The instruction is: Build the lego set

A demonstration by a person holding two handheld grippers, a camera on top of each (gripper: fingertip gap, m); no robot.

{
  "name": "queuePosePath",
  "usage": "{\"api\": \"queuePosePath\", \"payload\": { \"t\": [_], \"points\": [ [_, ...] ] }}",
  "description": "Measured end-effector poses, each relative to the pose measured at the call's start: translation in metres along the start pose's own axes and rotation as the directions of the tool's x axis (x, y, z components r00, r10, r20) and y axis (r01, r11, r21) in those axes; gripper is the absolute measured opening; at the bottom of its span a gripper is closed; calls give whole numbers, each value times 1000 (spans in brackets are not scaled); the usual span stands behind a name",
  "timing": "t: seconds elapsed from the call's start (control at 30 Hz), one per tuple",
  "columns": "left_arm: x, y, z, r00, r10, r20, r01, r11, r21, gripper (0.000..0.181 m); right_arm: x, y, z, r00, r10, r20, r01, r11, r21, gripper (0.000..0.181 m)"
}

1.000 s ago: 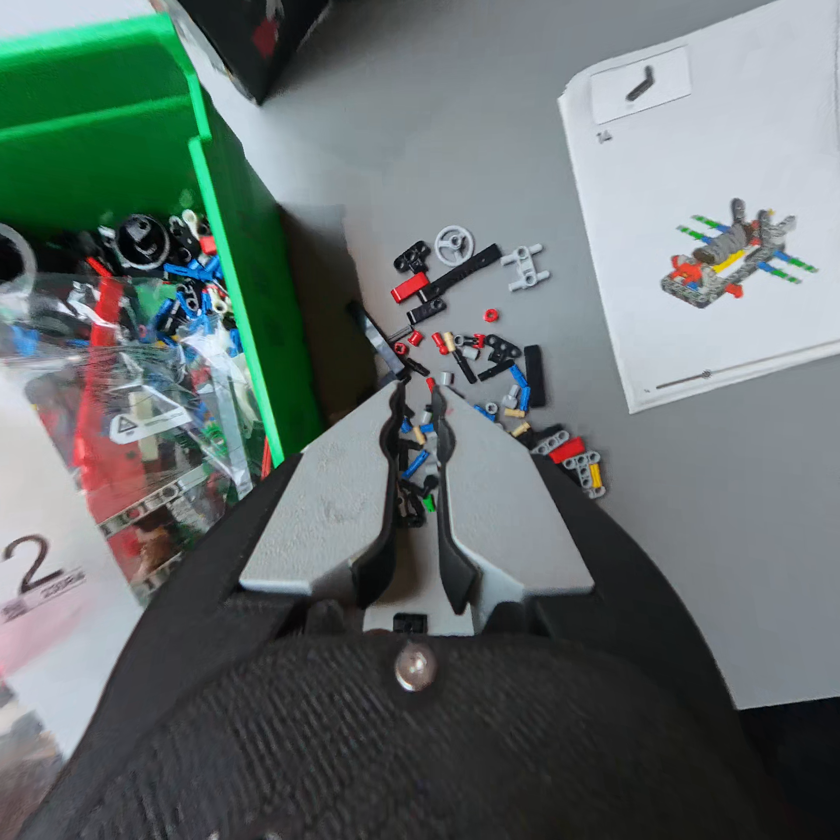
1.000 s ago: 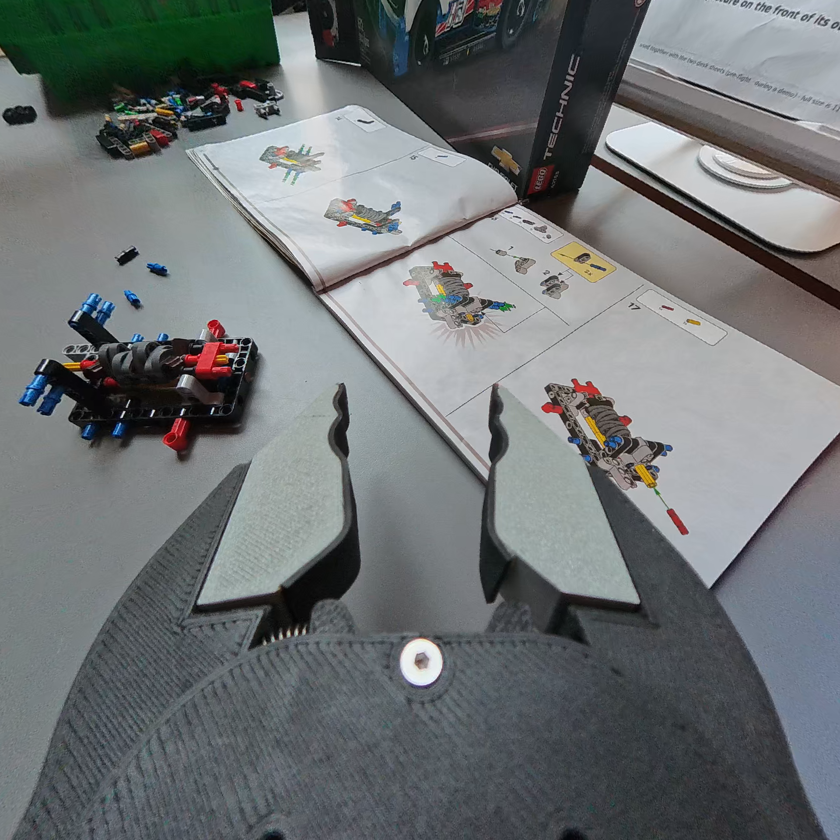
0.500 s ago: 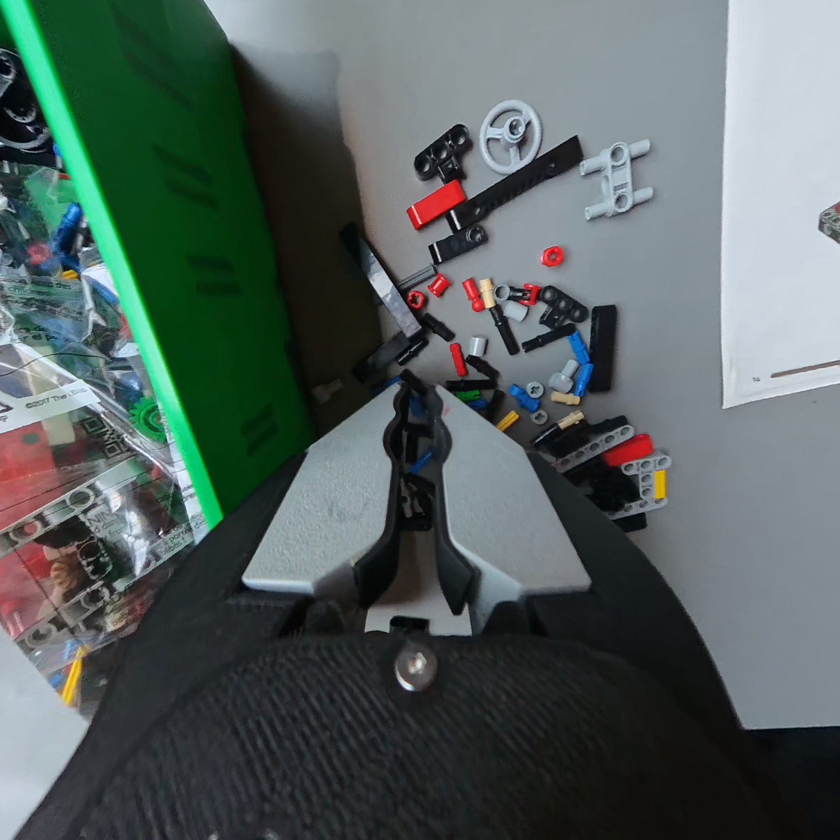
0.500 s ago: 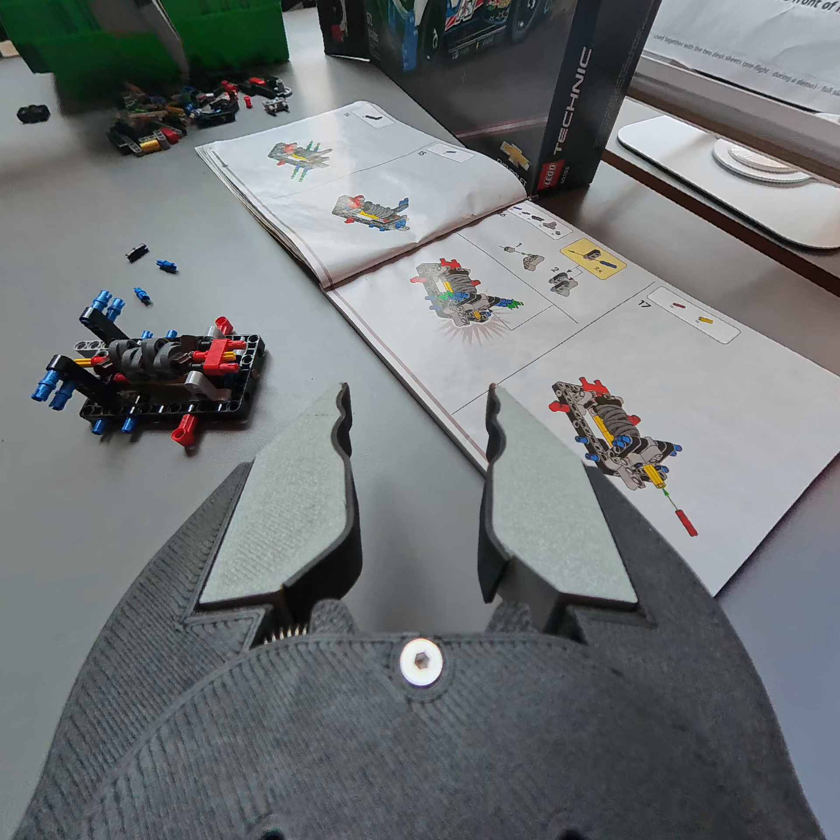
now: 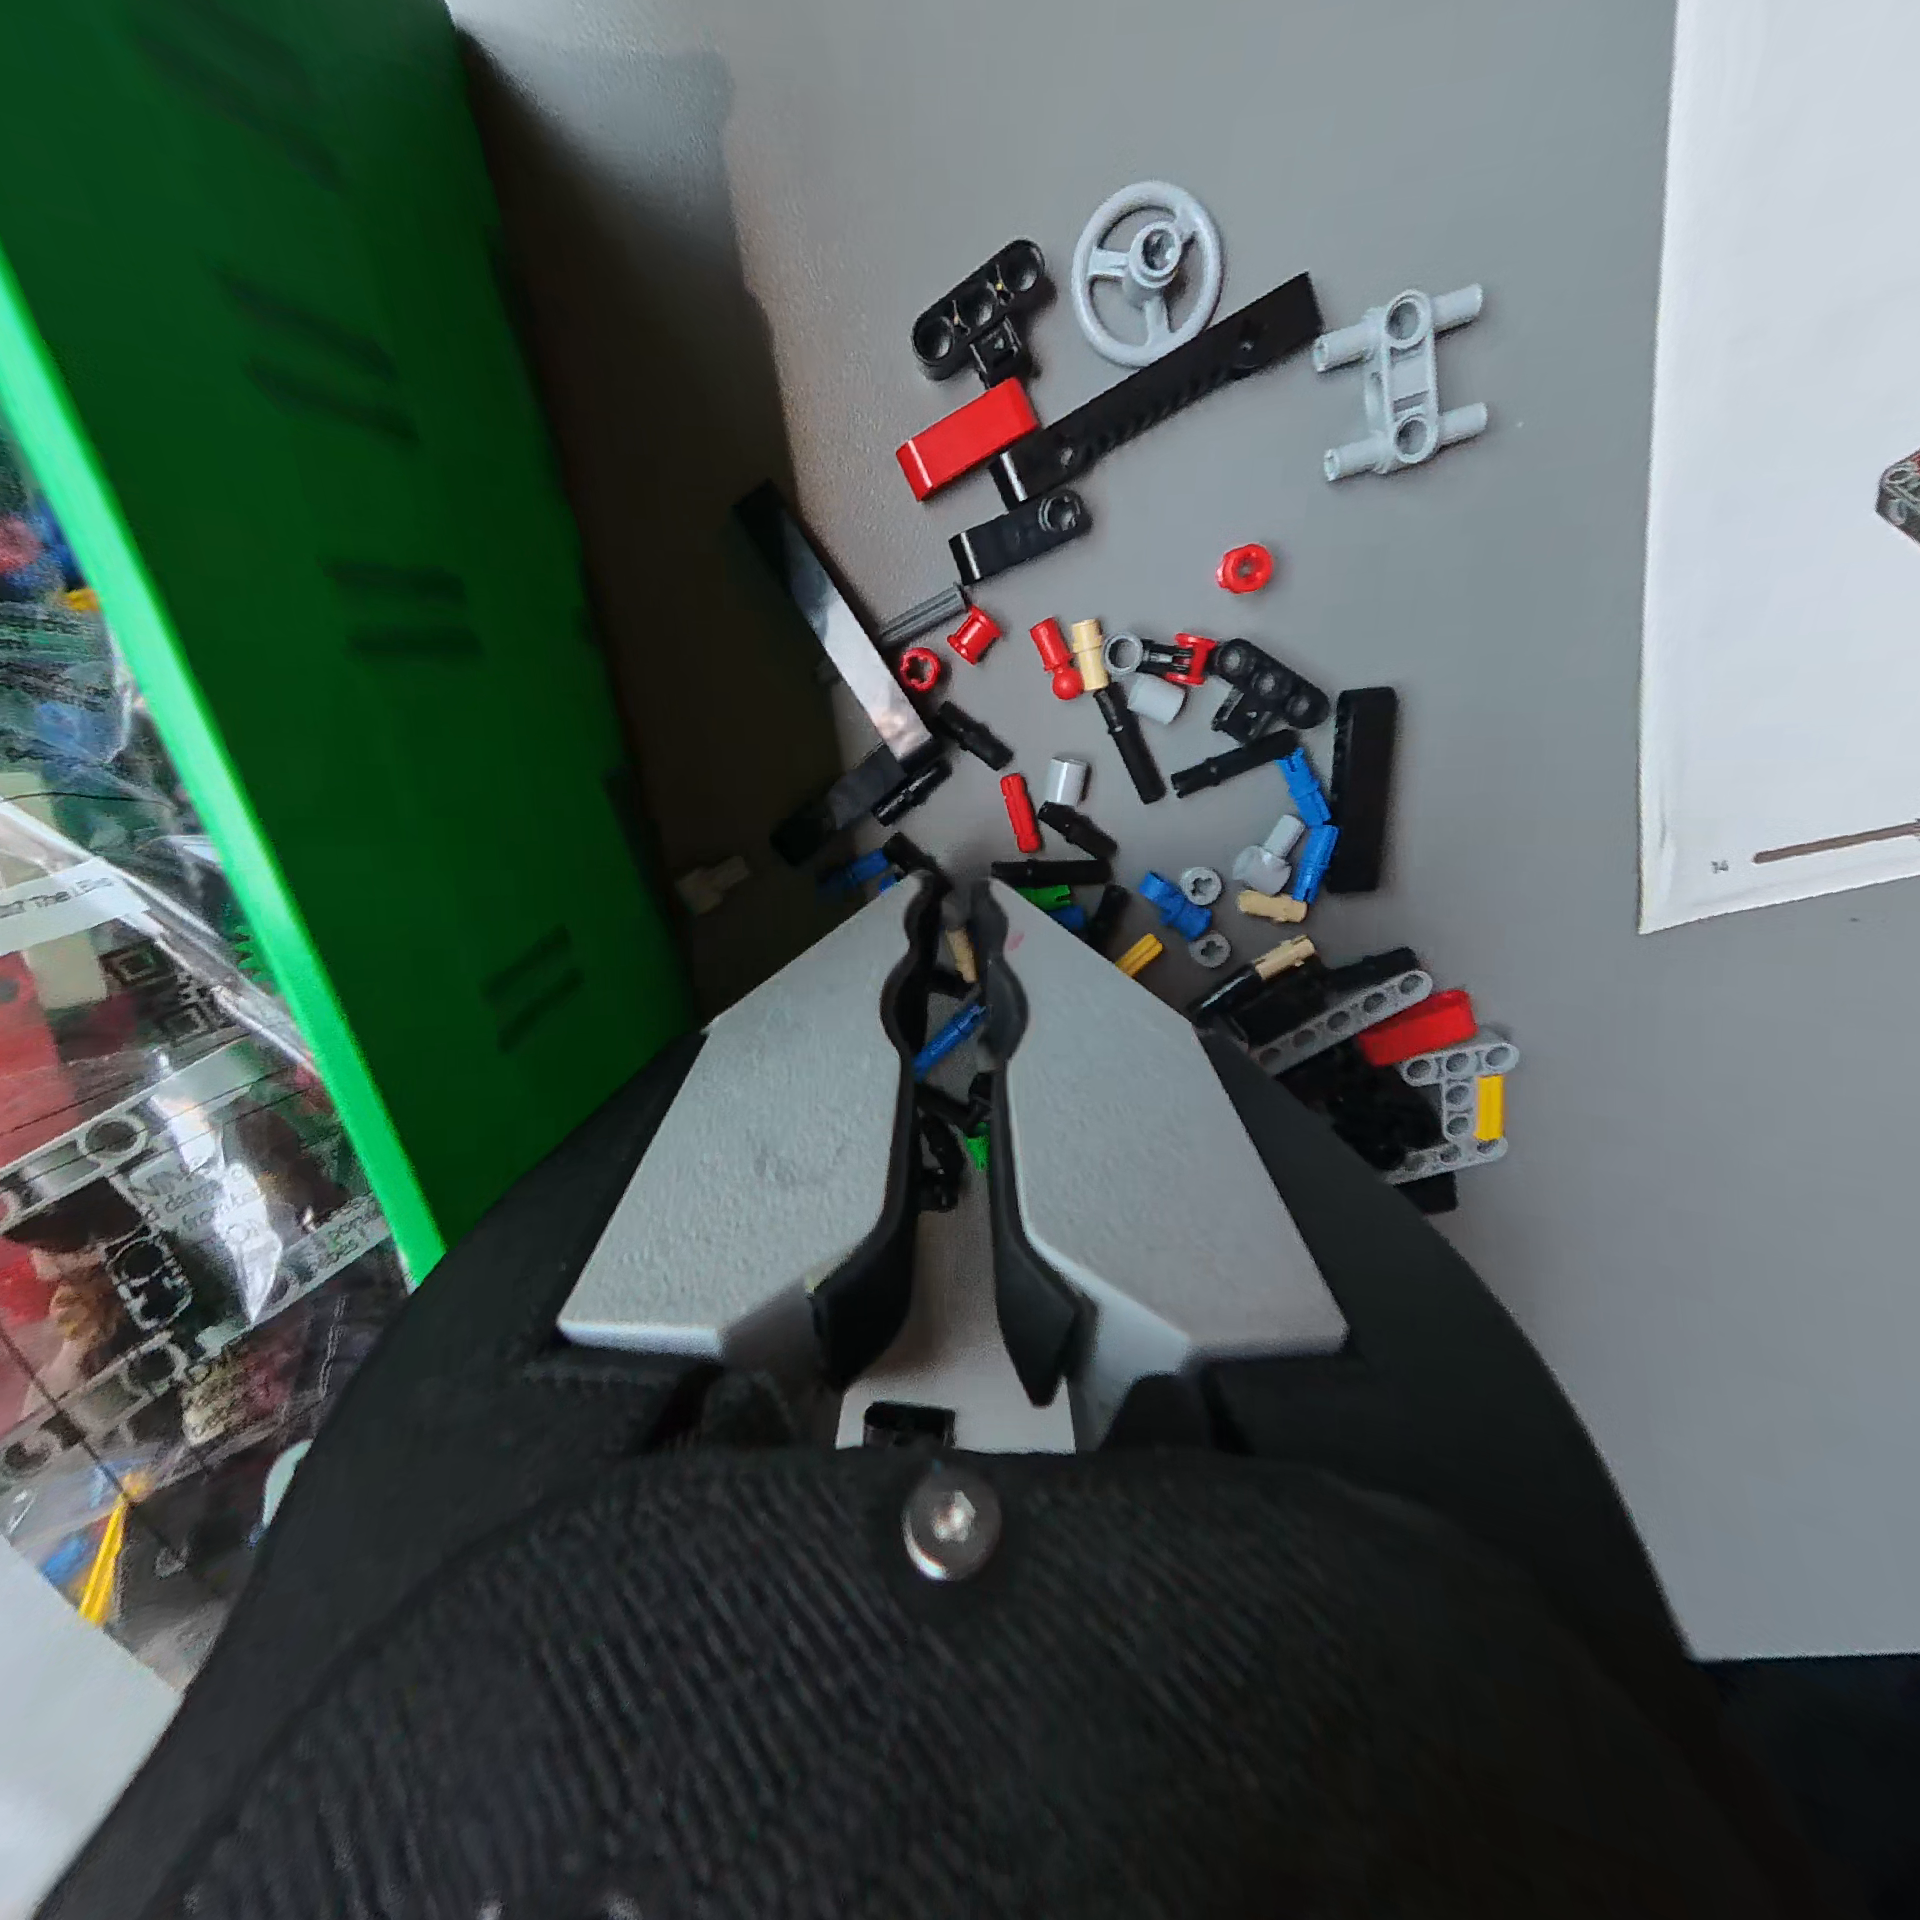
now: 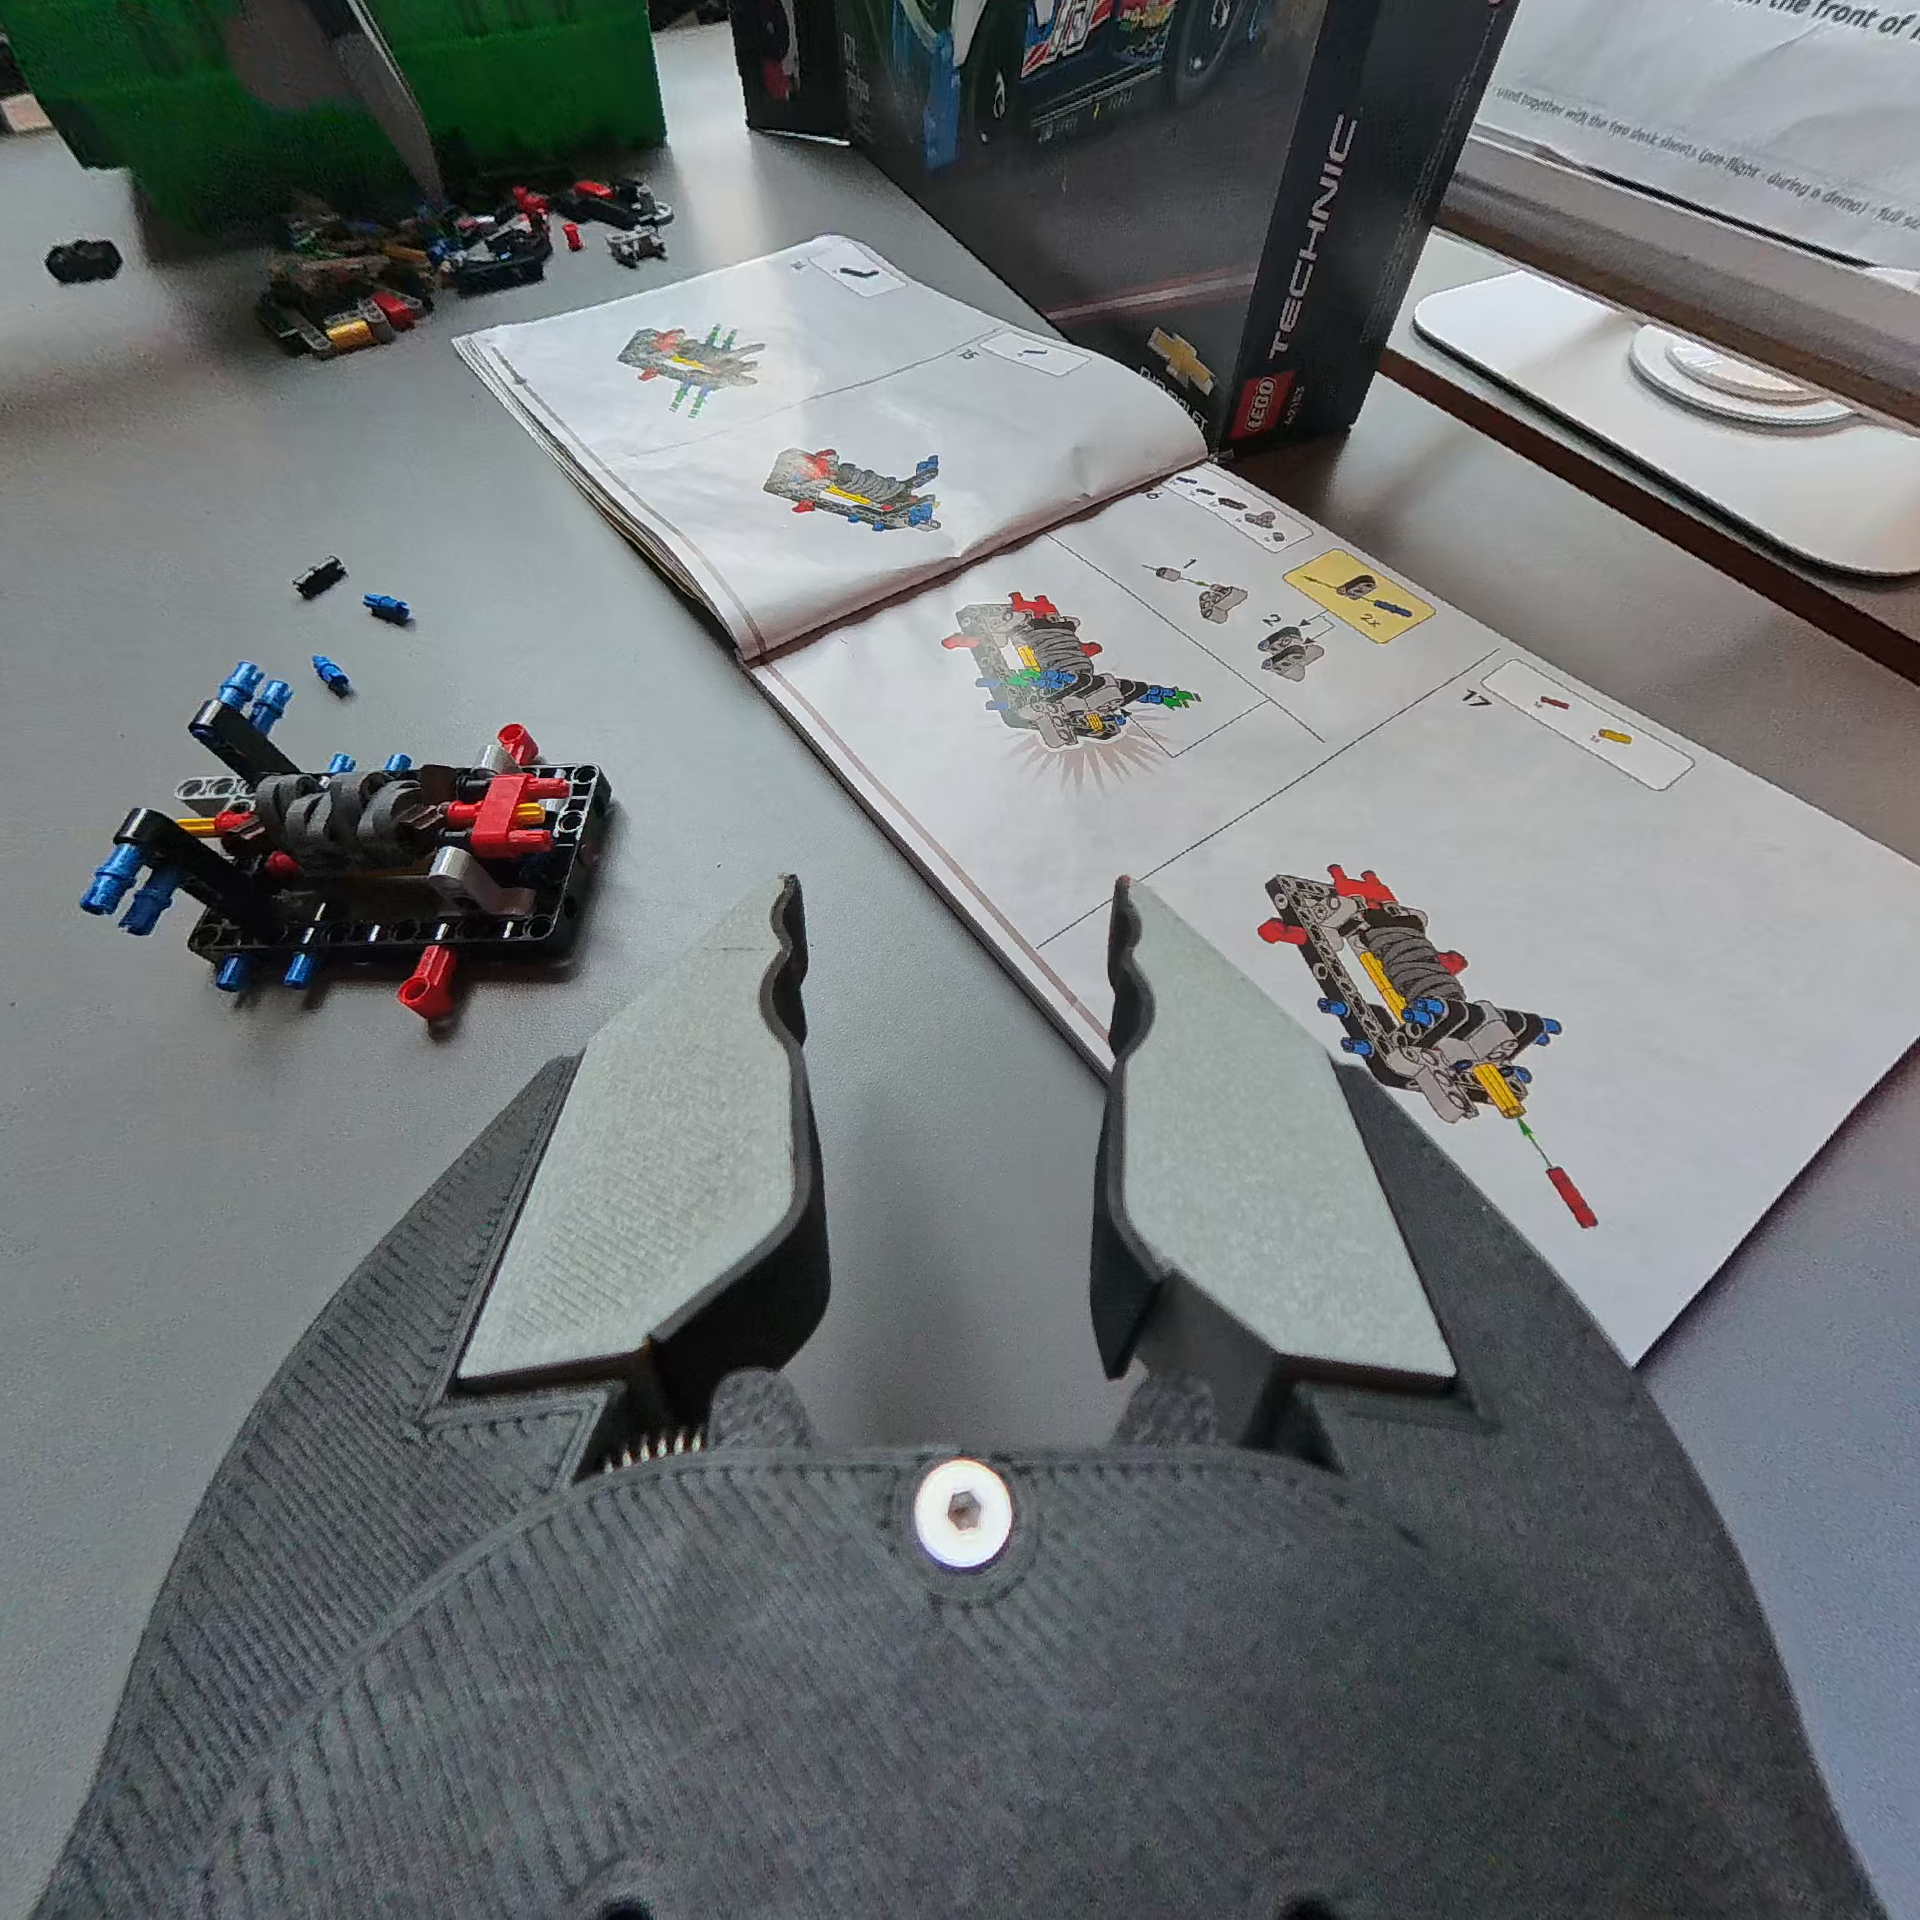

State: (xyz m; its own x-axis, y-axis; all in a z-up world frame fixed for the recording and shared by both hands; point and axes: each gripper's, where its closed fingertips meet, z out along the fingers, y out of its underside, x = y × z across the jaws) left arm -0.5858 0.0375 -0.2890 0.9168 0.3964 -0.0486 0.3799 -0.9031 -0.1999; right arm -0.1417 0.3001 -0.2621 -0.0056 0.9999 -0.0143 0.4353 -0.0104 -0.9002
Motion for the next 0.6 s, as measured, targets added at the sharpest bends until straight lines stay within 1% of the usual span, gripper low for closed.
{"api": "queuePosePath", "payload": {
  "t": [0.1, 0.13, 0.2, 0.23, 0.4, 0.6],
  "points": [
    [-7, -1, -2, 998, 2, 67, -2, 1000, 1, 3, 0, 1, 1, 1000, -1, 3, 1, 1000, -5, 55],
    [-6, -1, -1, 998, -6, 66, 6, 1000, -2, 5, -1, 1, 1, 1000, -2, 3, 2, 1000, -6, 55],
    [-4, 0, 2, 998, -29, 47, 30, 999, -12, 16, -2, 0, 1, 1000, -4, 5, 4, 1000, -4, 55],
    [-2, 0, 4, 999, -38, 38, 38, 999, -10, 17, -2, 0, 0, 1000, -5, 5, 5, 1000, -2, 55],
    [-9, 0, 5, 995, -51, 83, 53, 998, -16, 15, -4, 0, 0, 1000, -8, 11, 8, 1000, 0, 55],
    [-6, 4, 12, 996, -61, 58, 64, 997, -48, 9, -8, 0, 1, 1000, -15, 19, 15, 1000, -2, 54]
  ]
}}
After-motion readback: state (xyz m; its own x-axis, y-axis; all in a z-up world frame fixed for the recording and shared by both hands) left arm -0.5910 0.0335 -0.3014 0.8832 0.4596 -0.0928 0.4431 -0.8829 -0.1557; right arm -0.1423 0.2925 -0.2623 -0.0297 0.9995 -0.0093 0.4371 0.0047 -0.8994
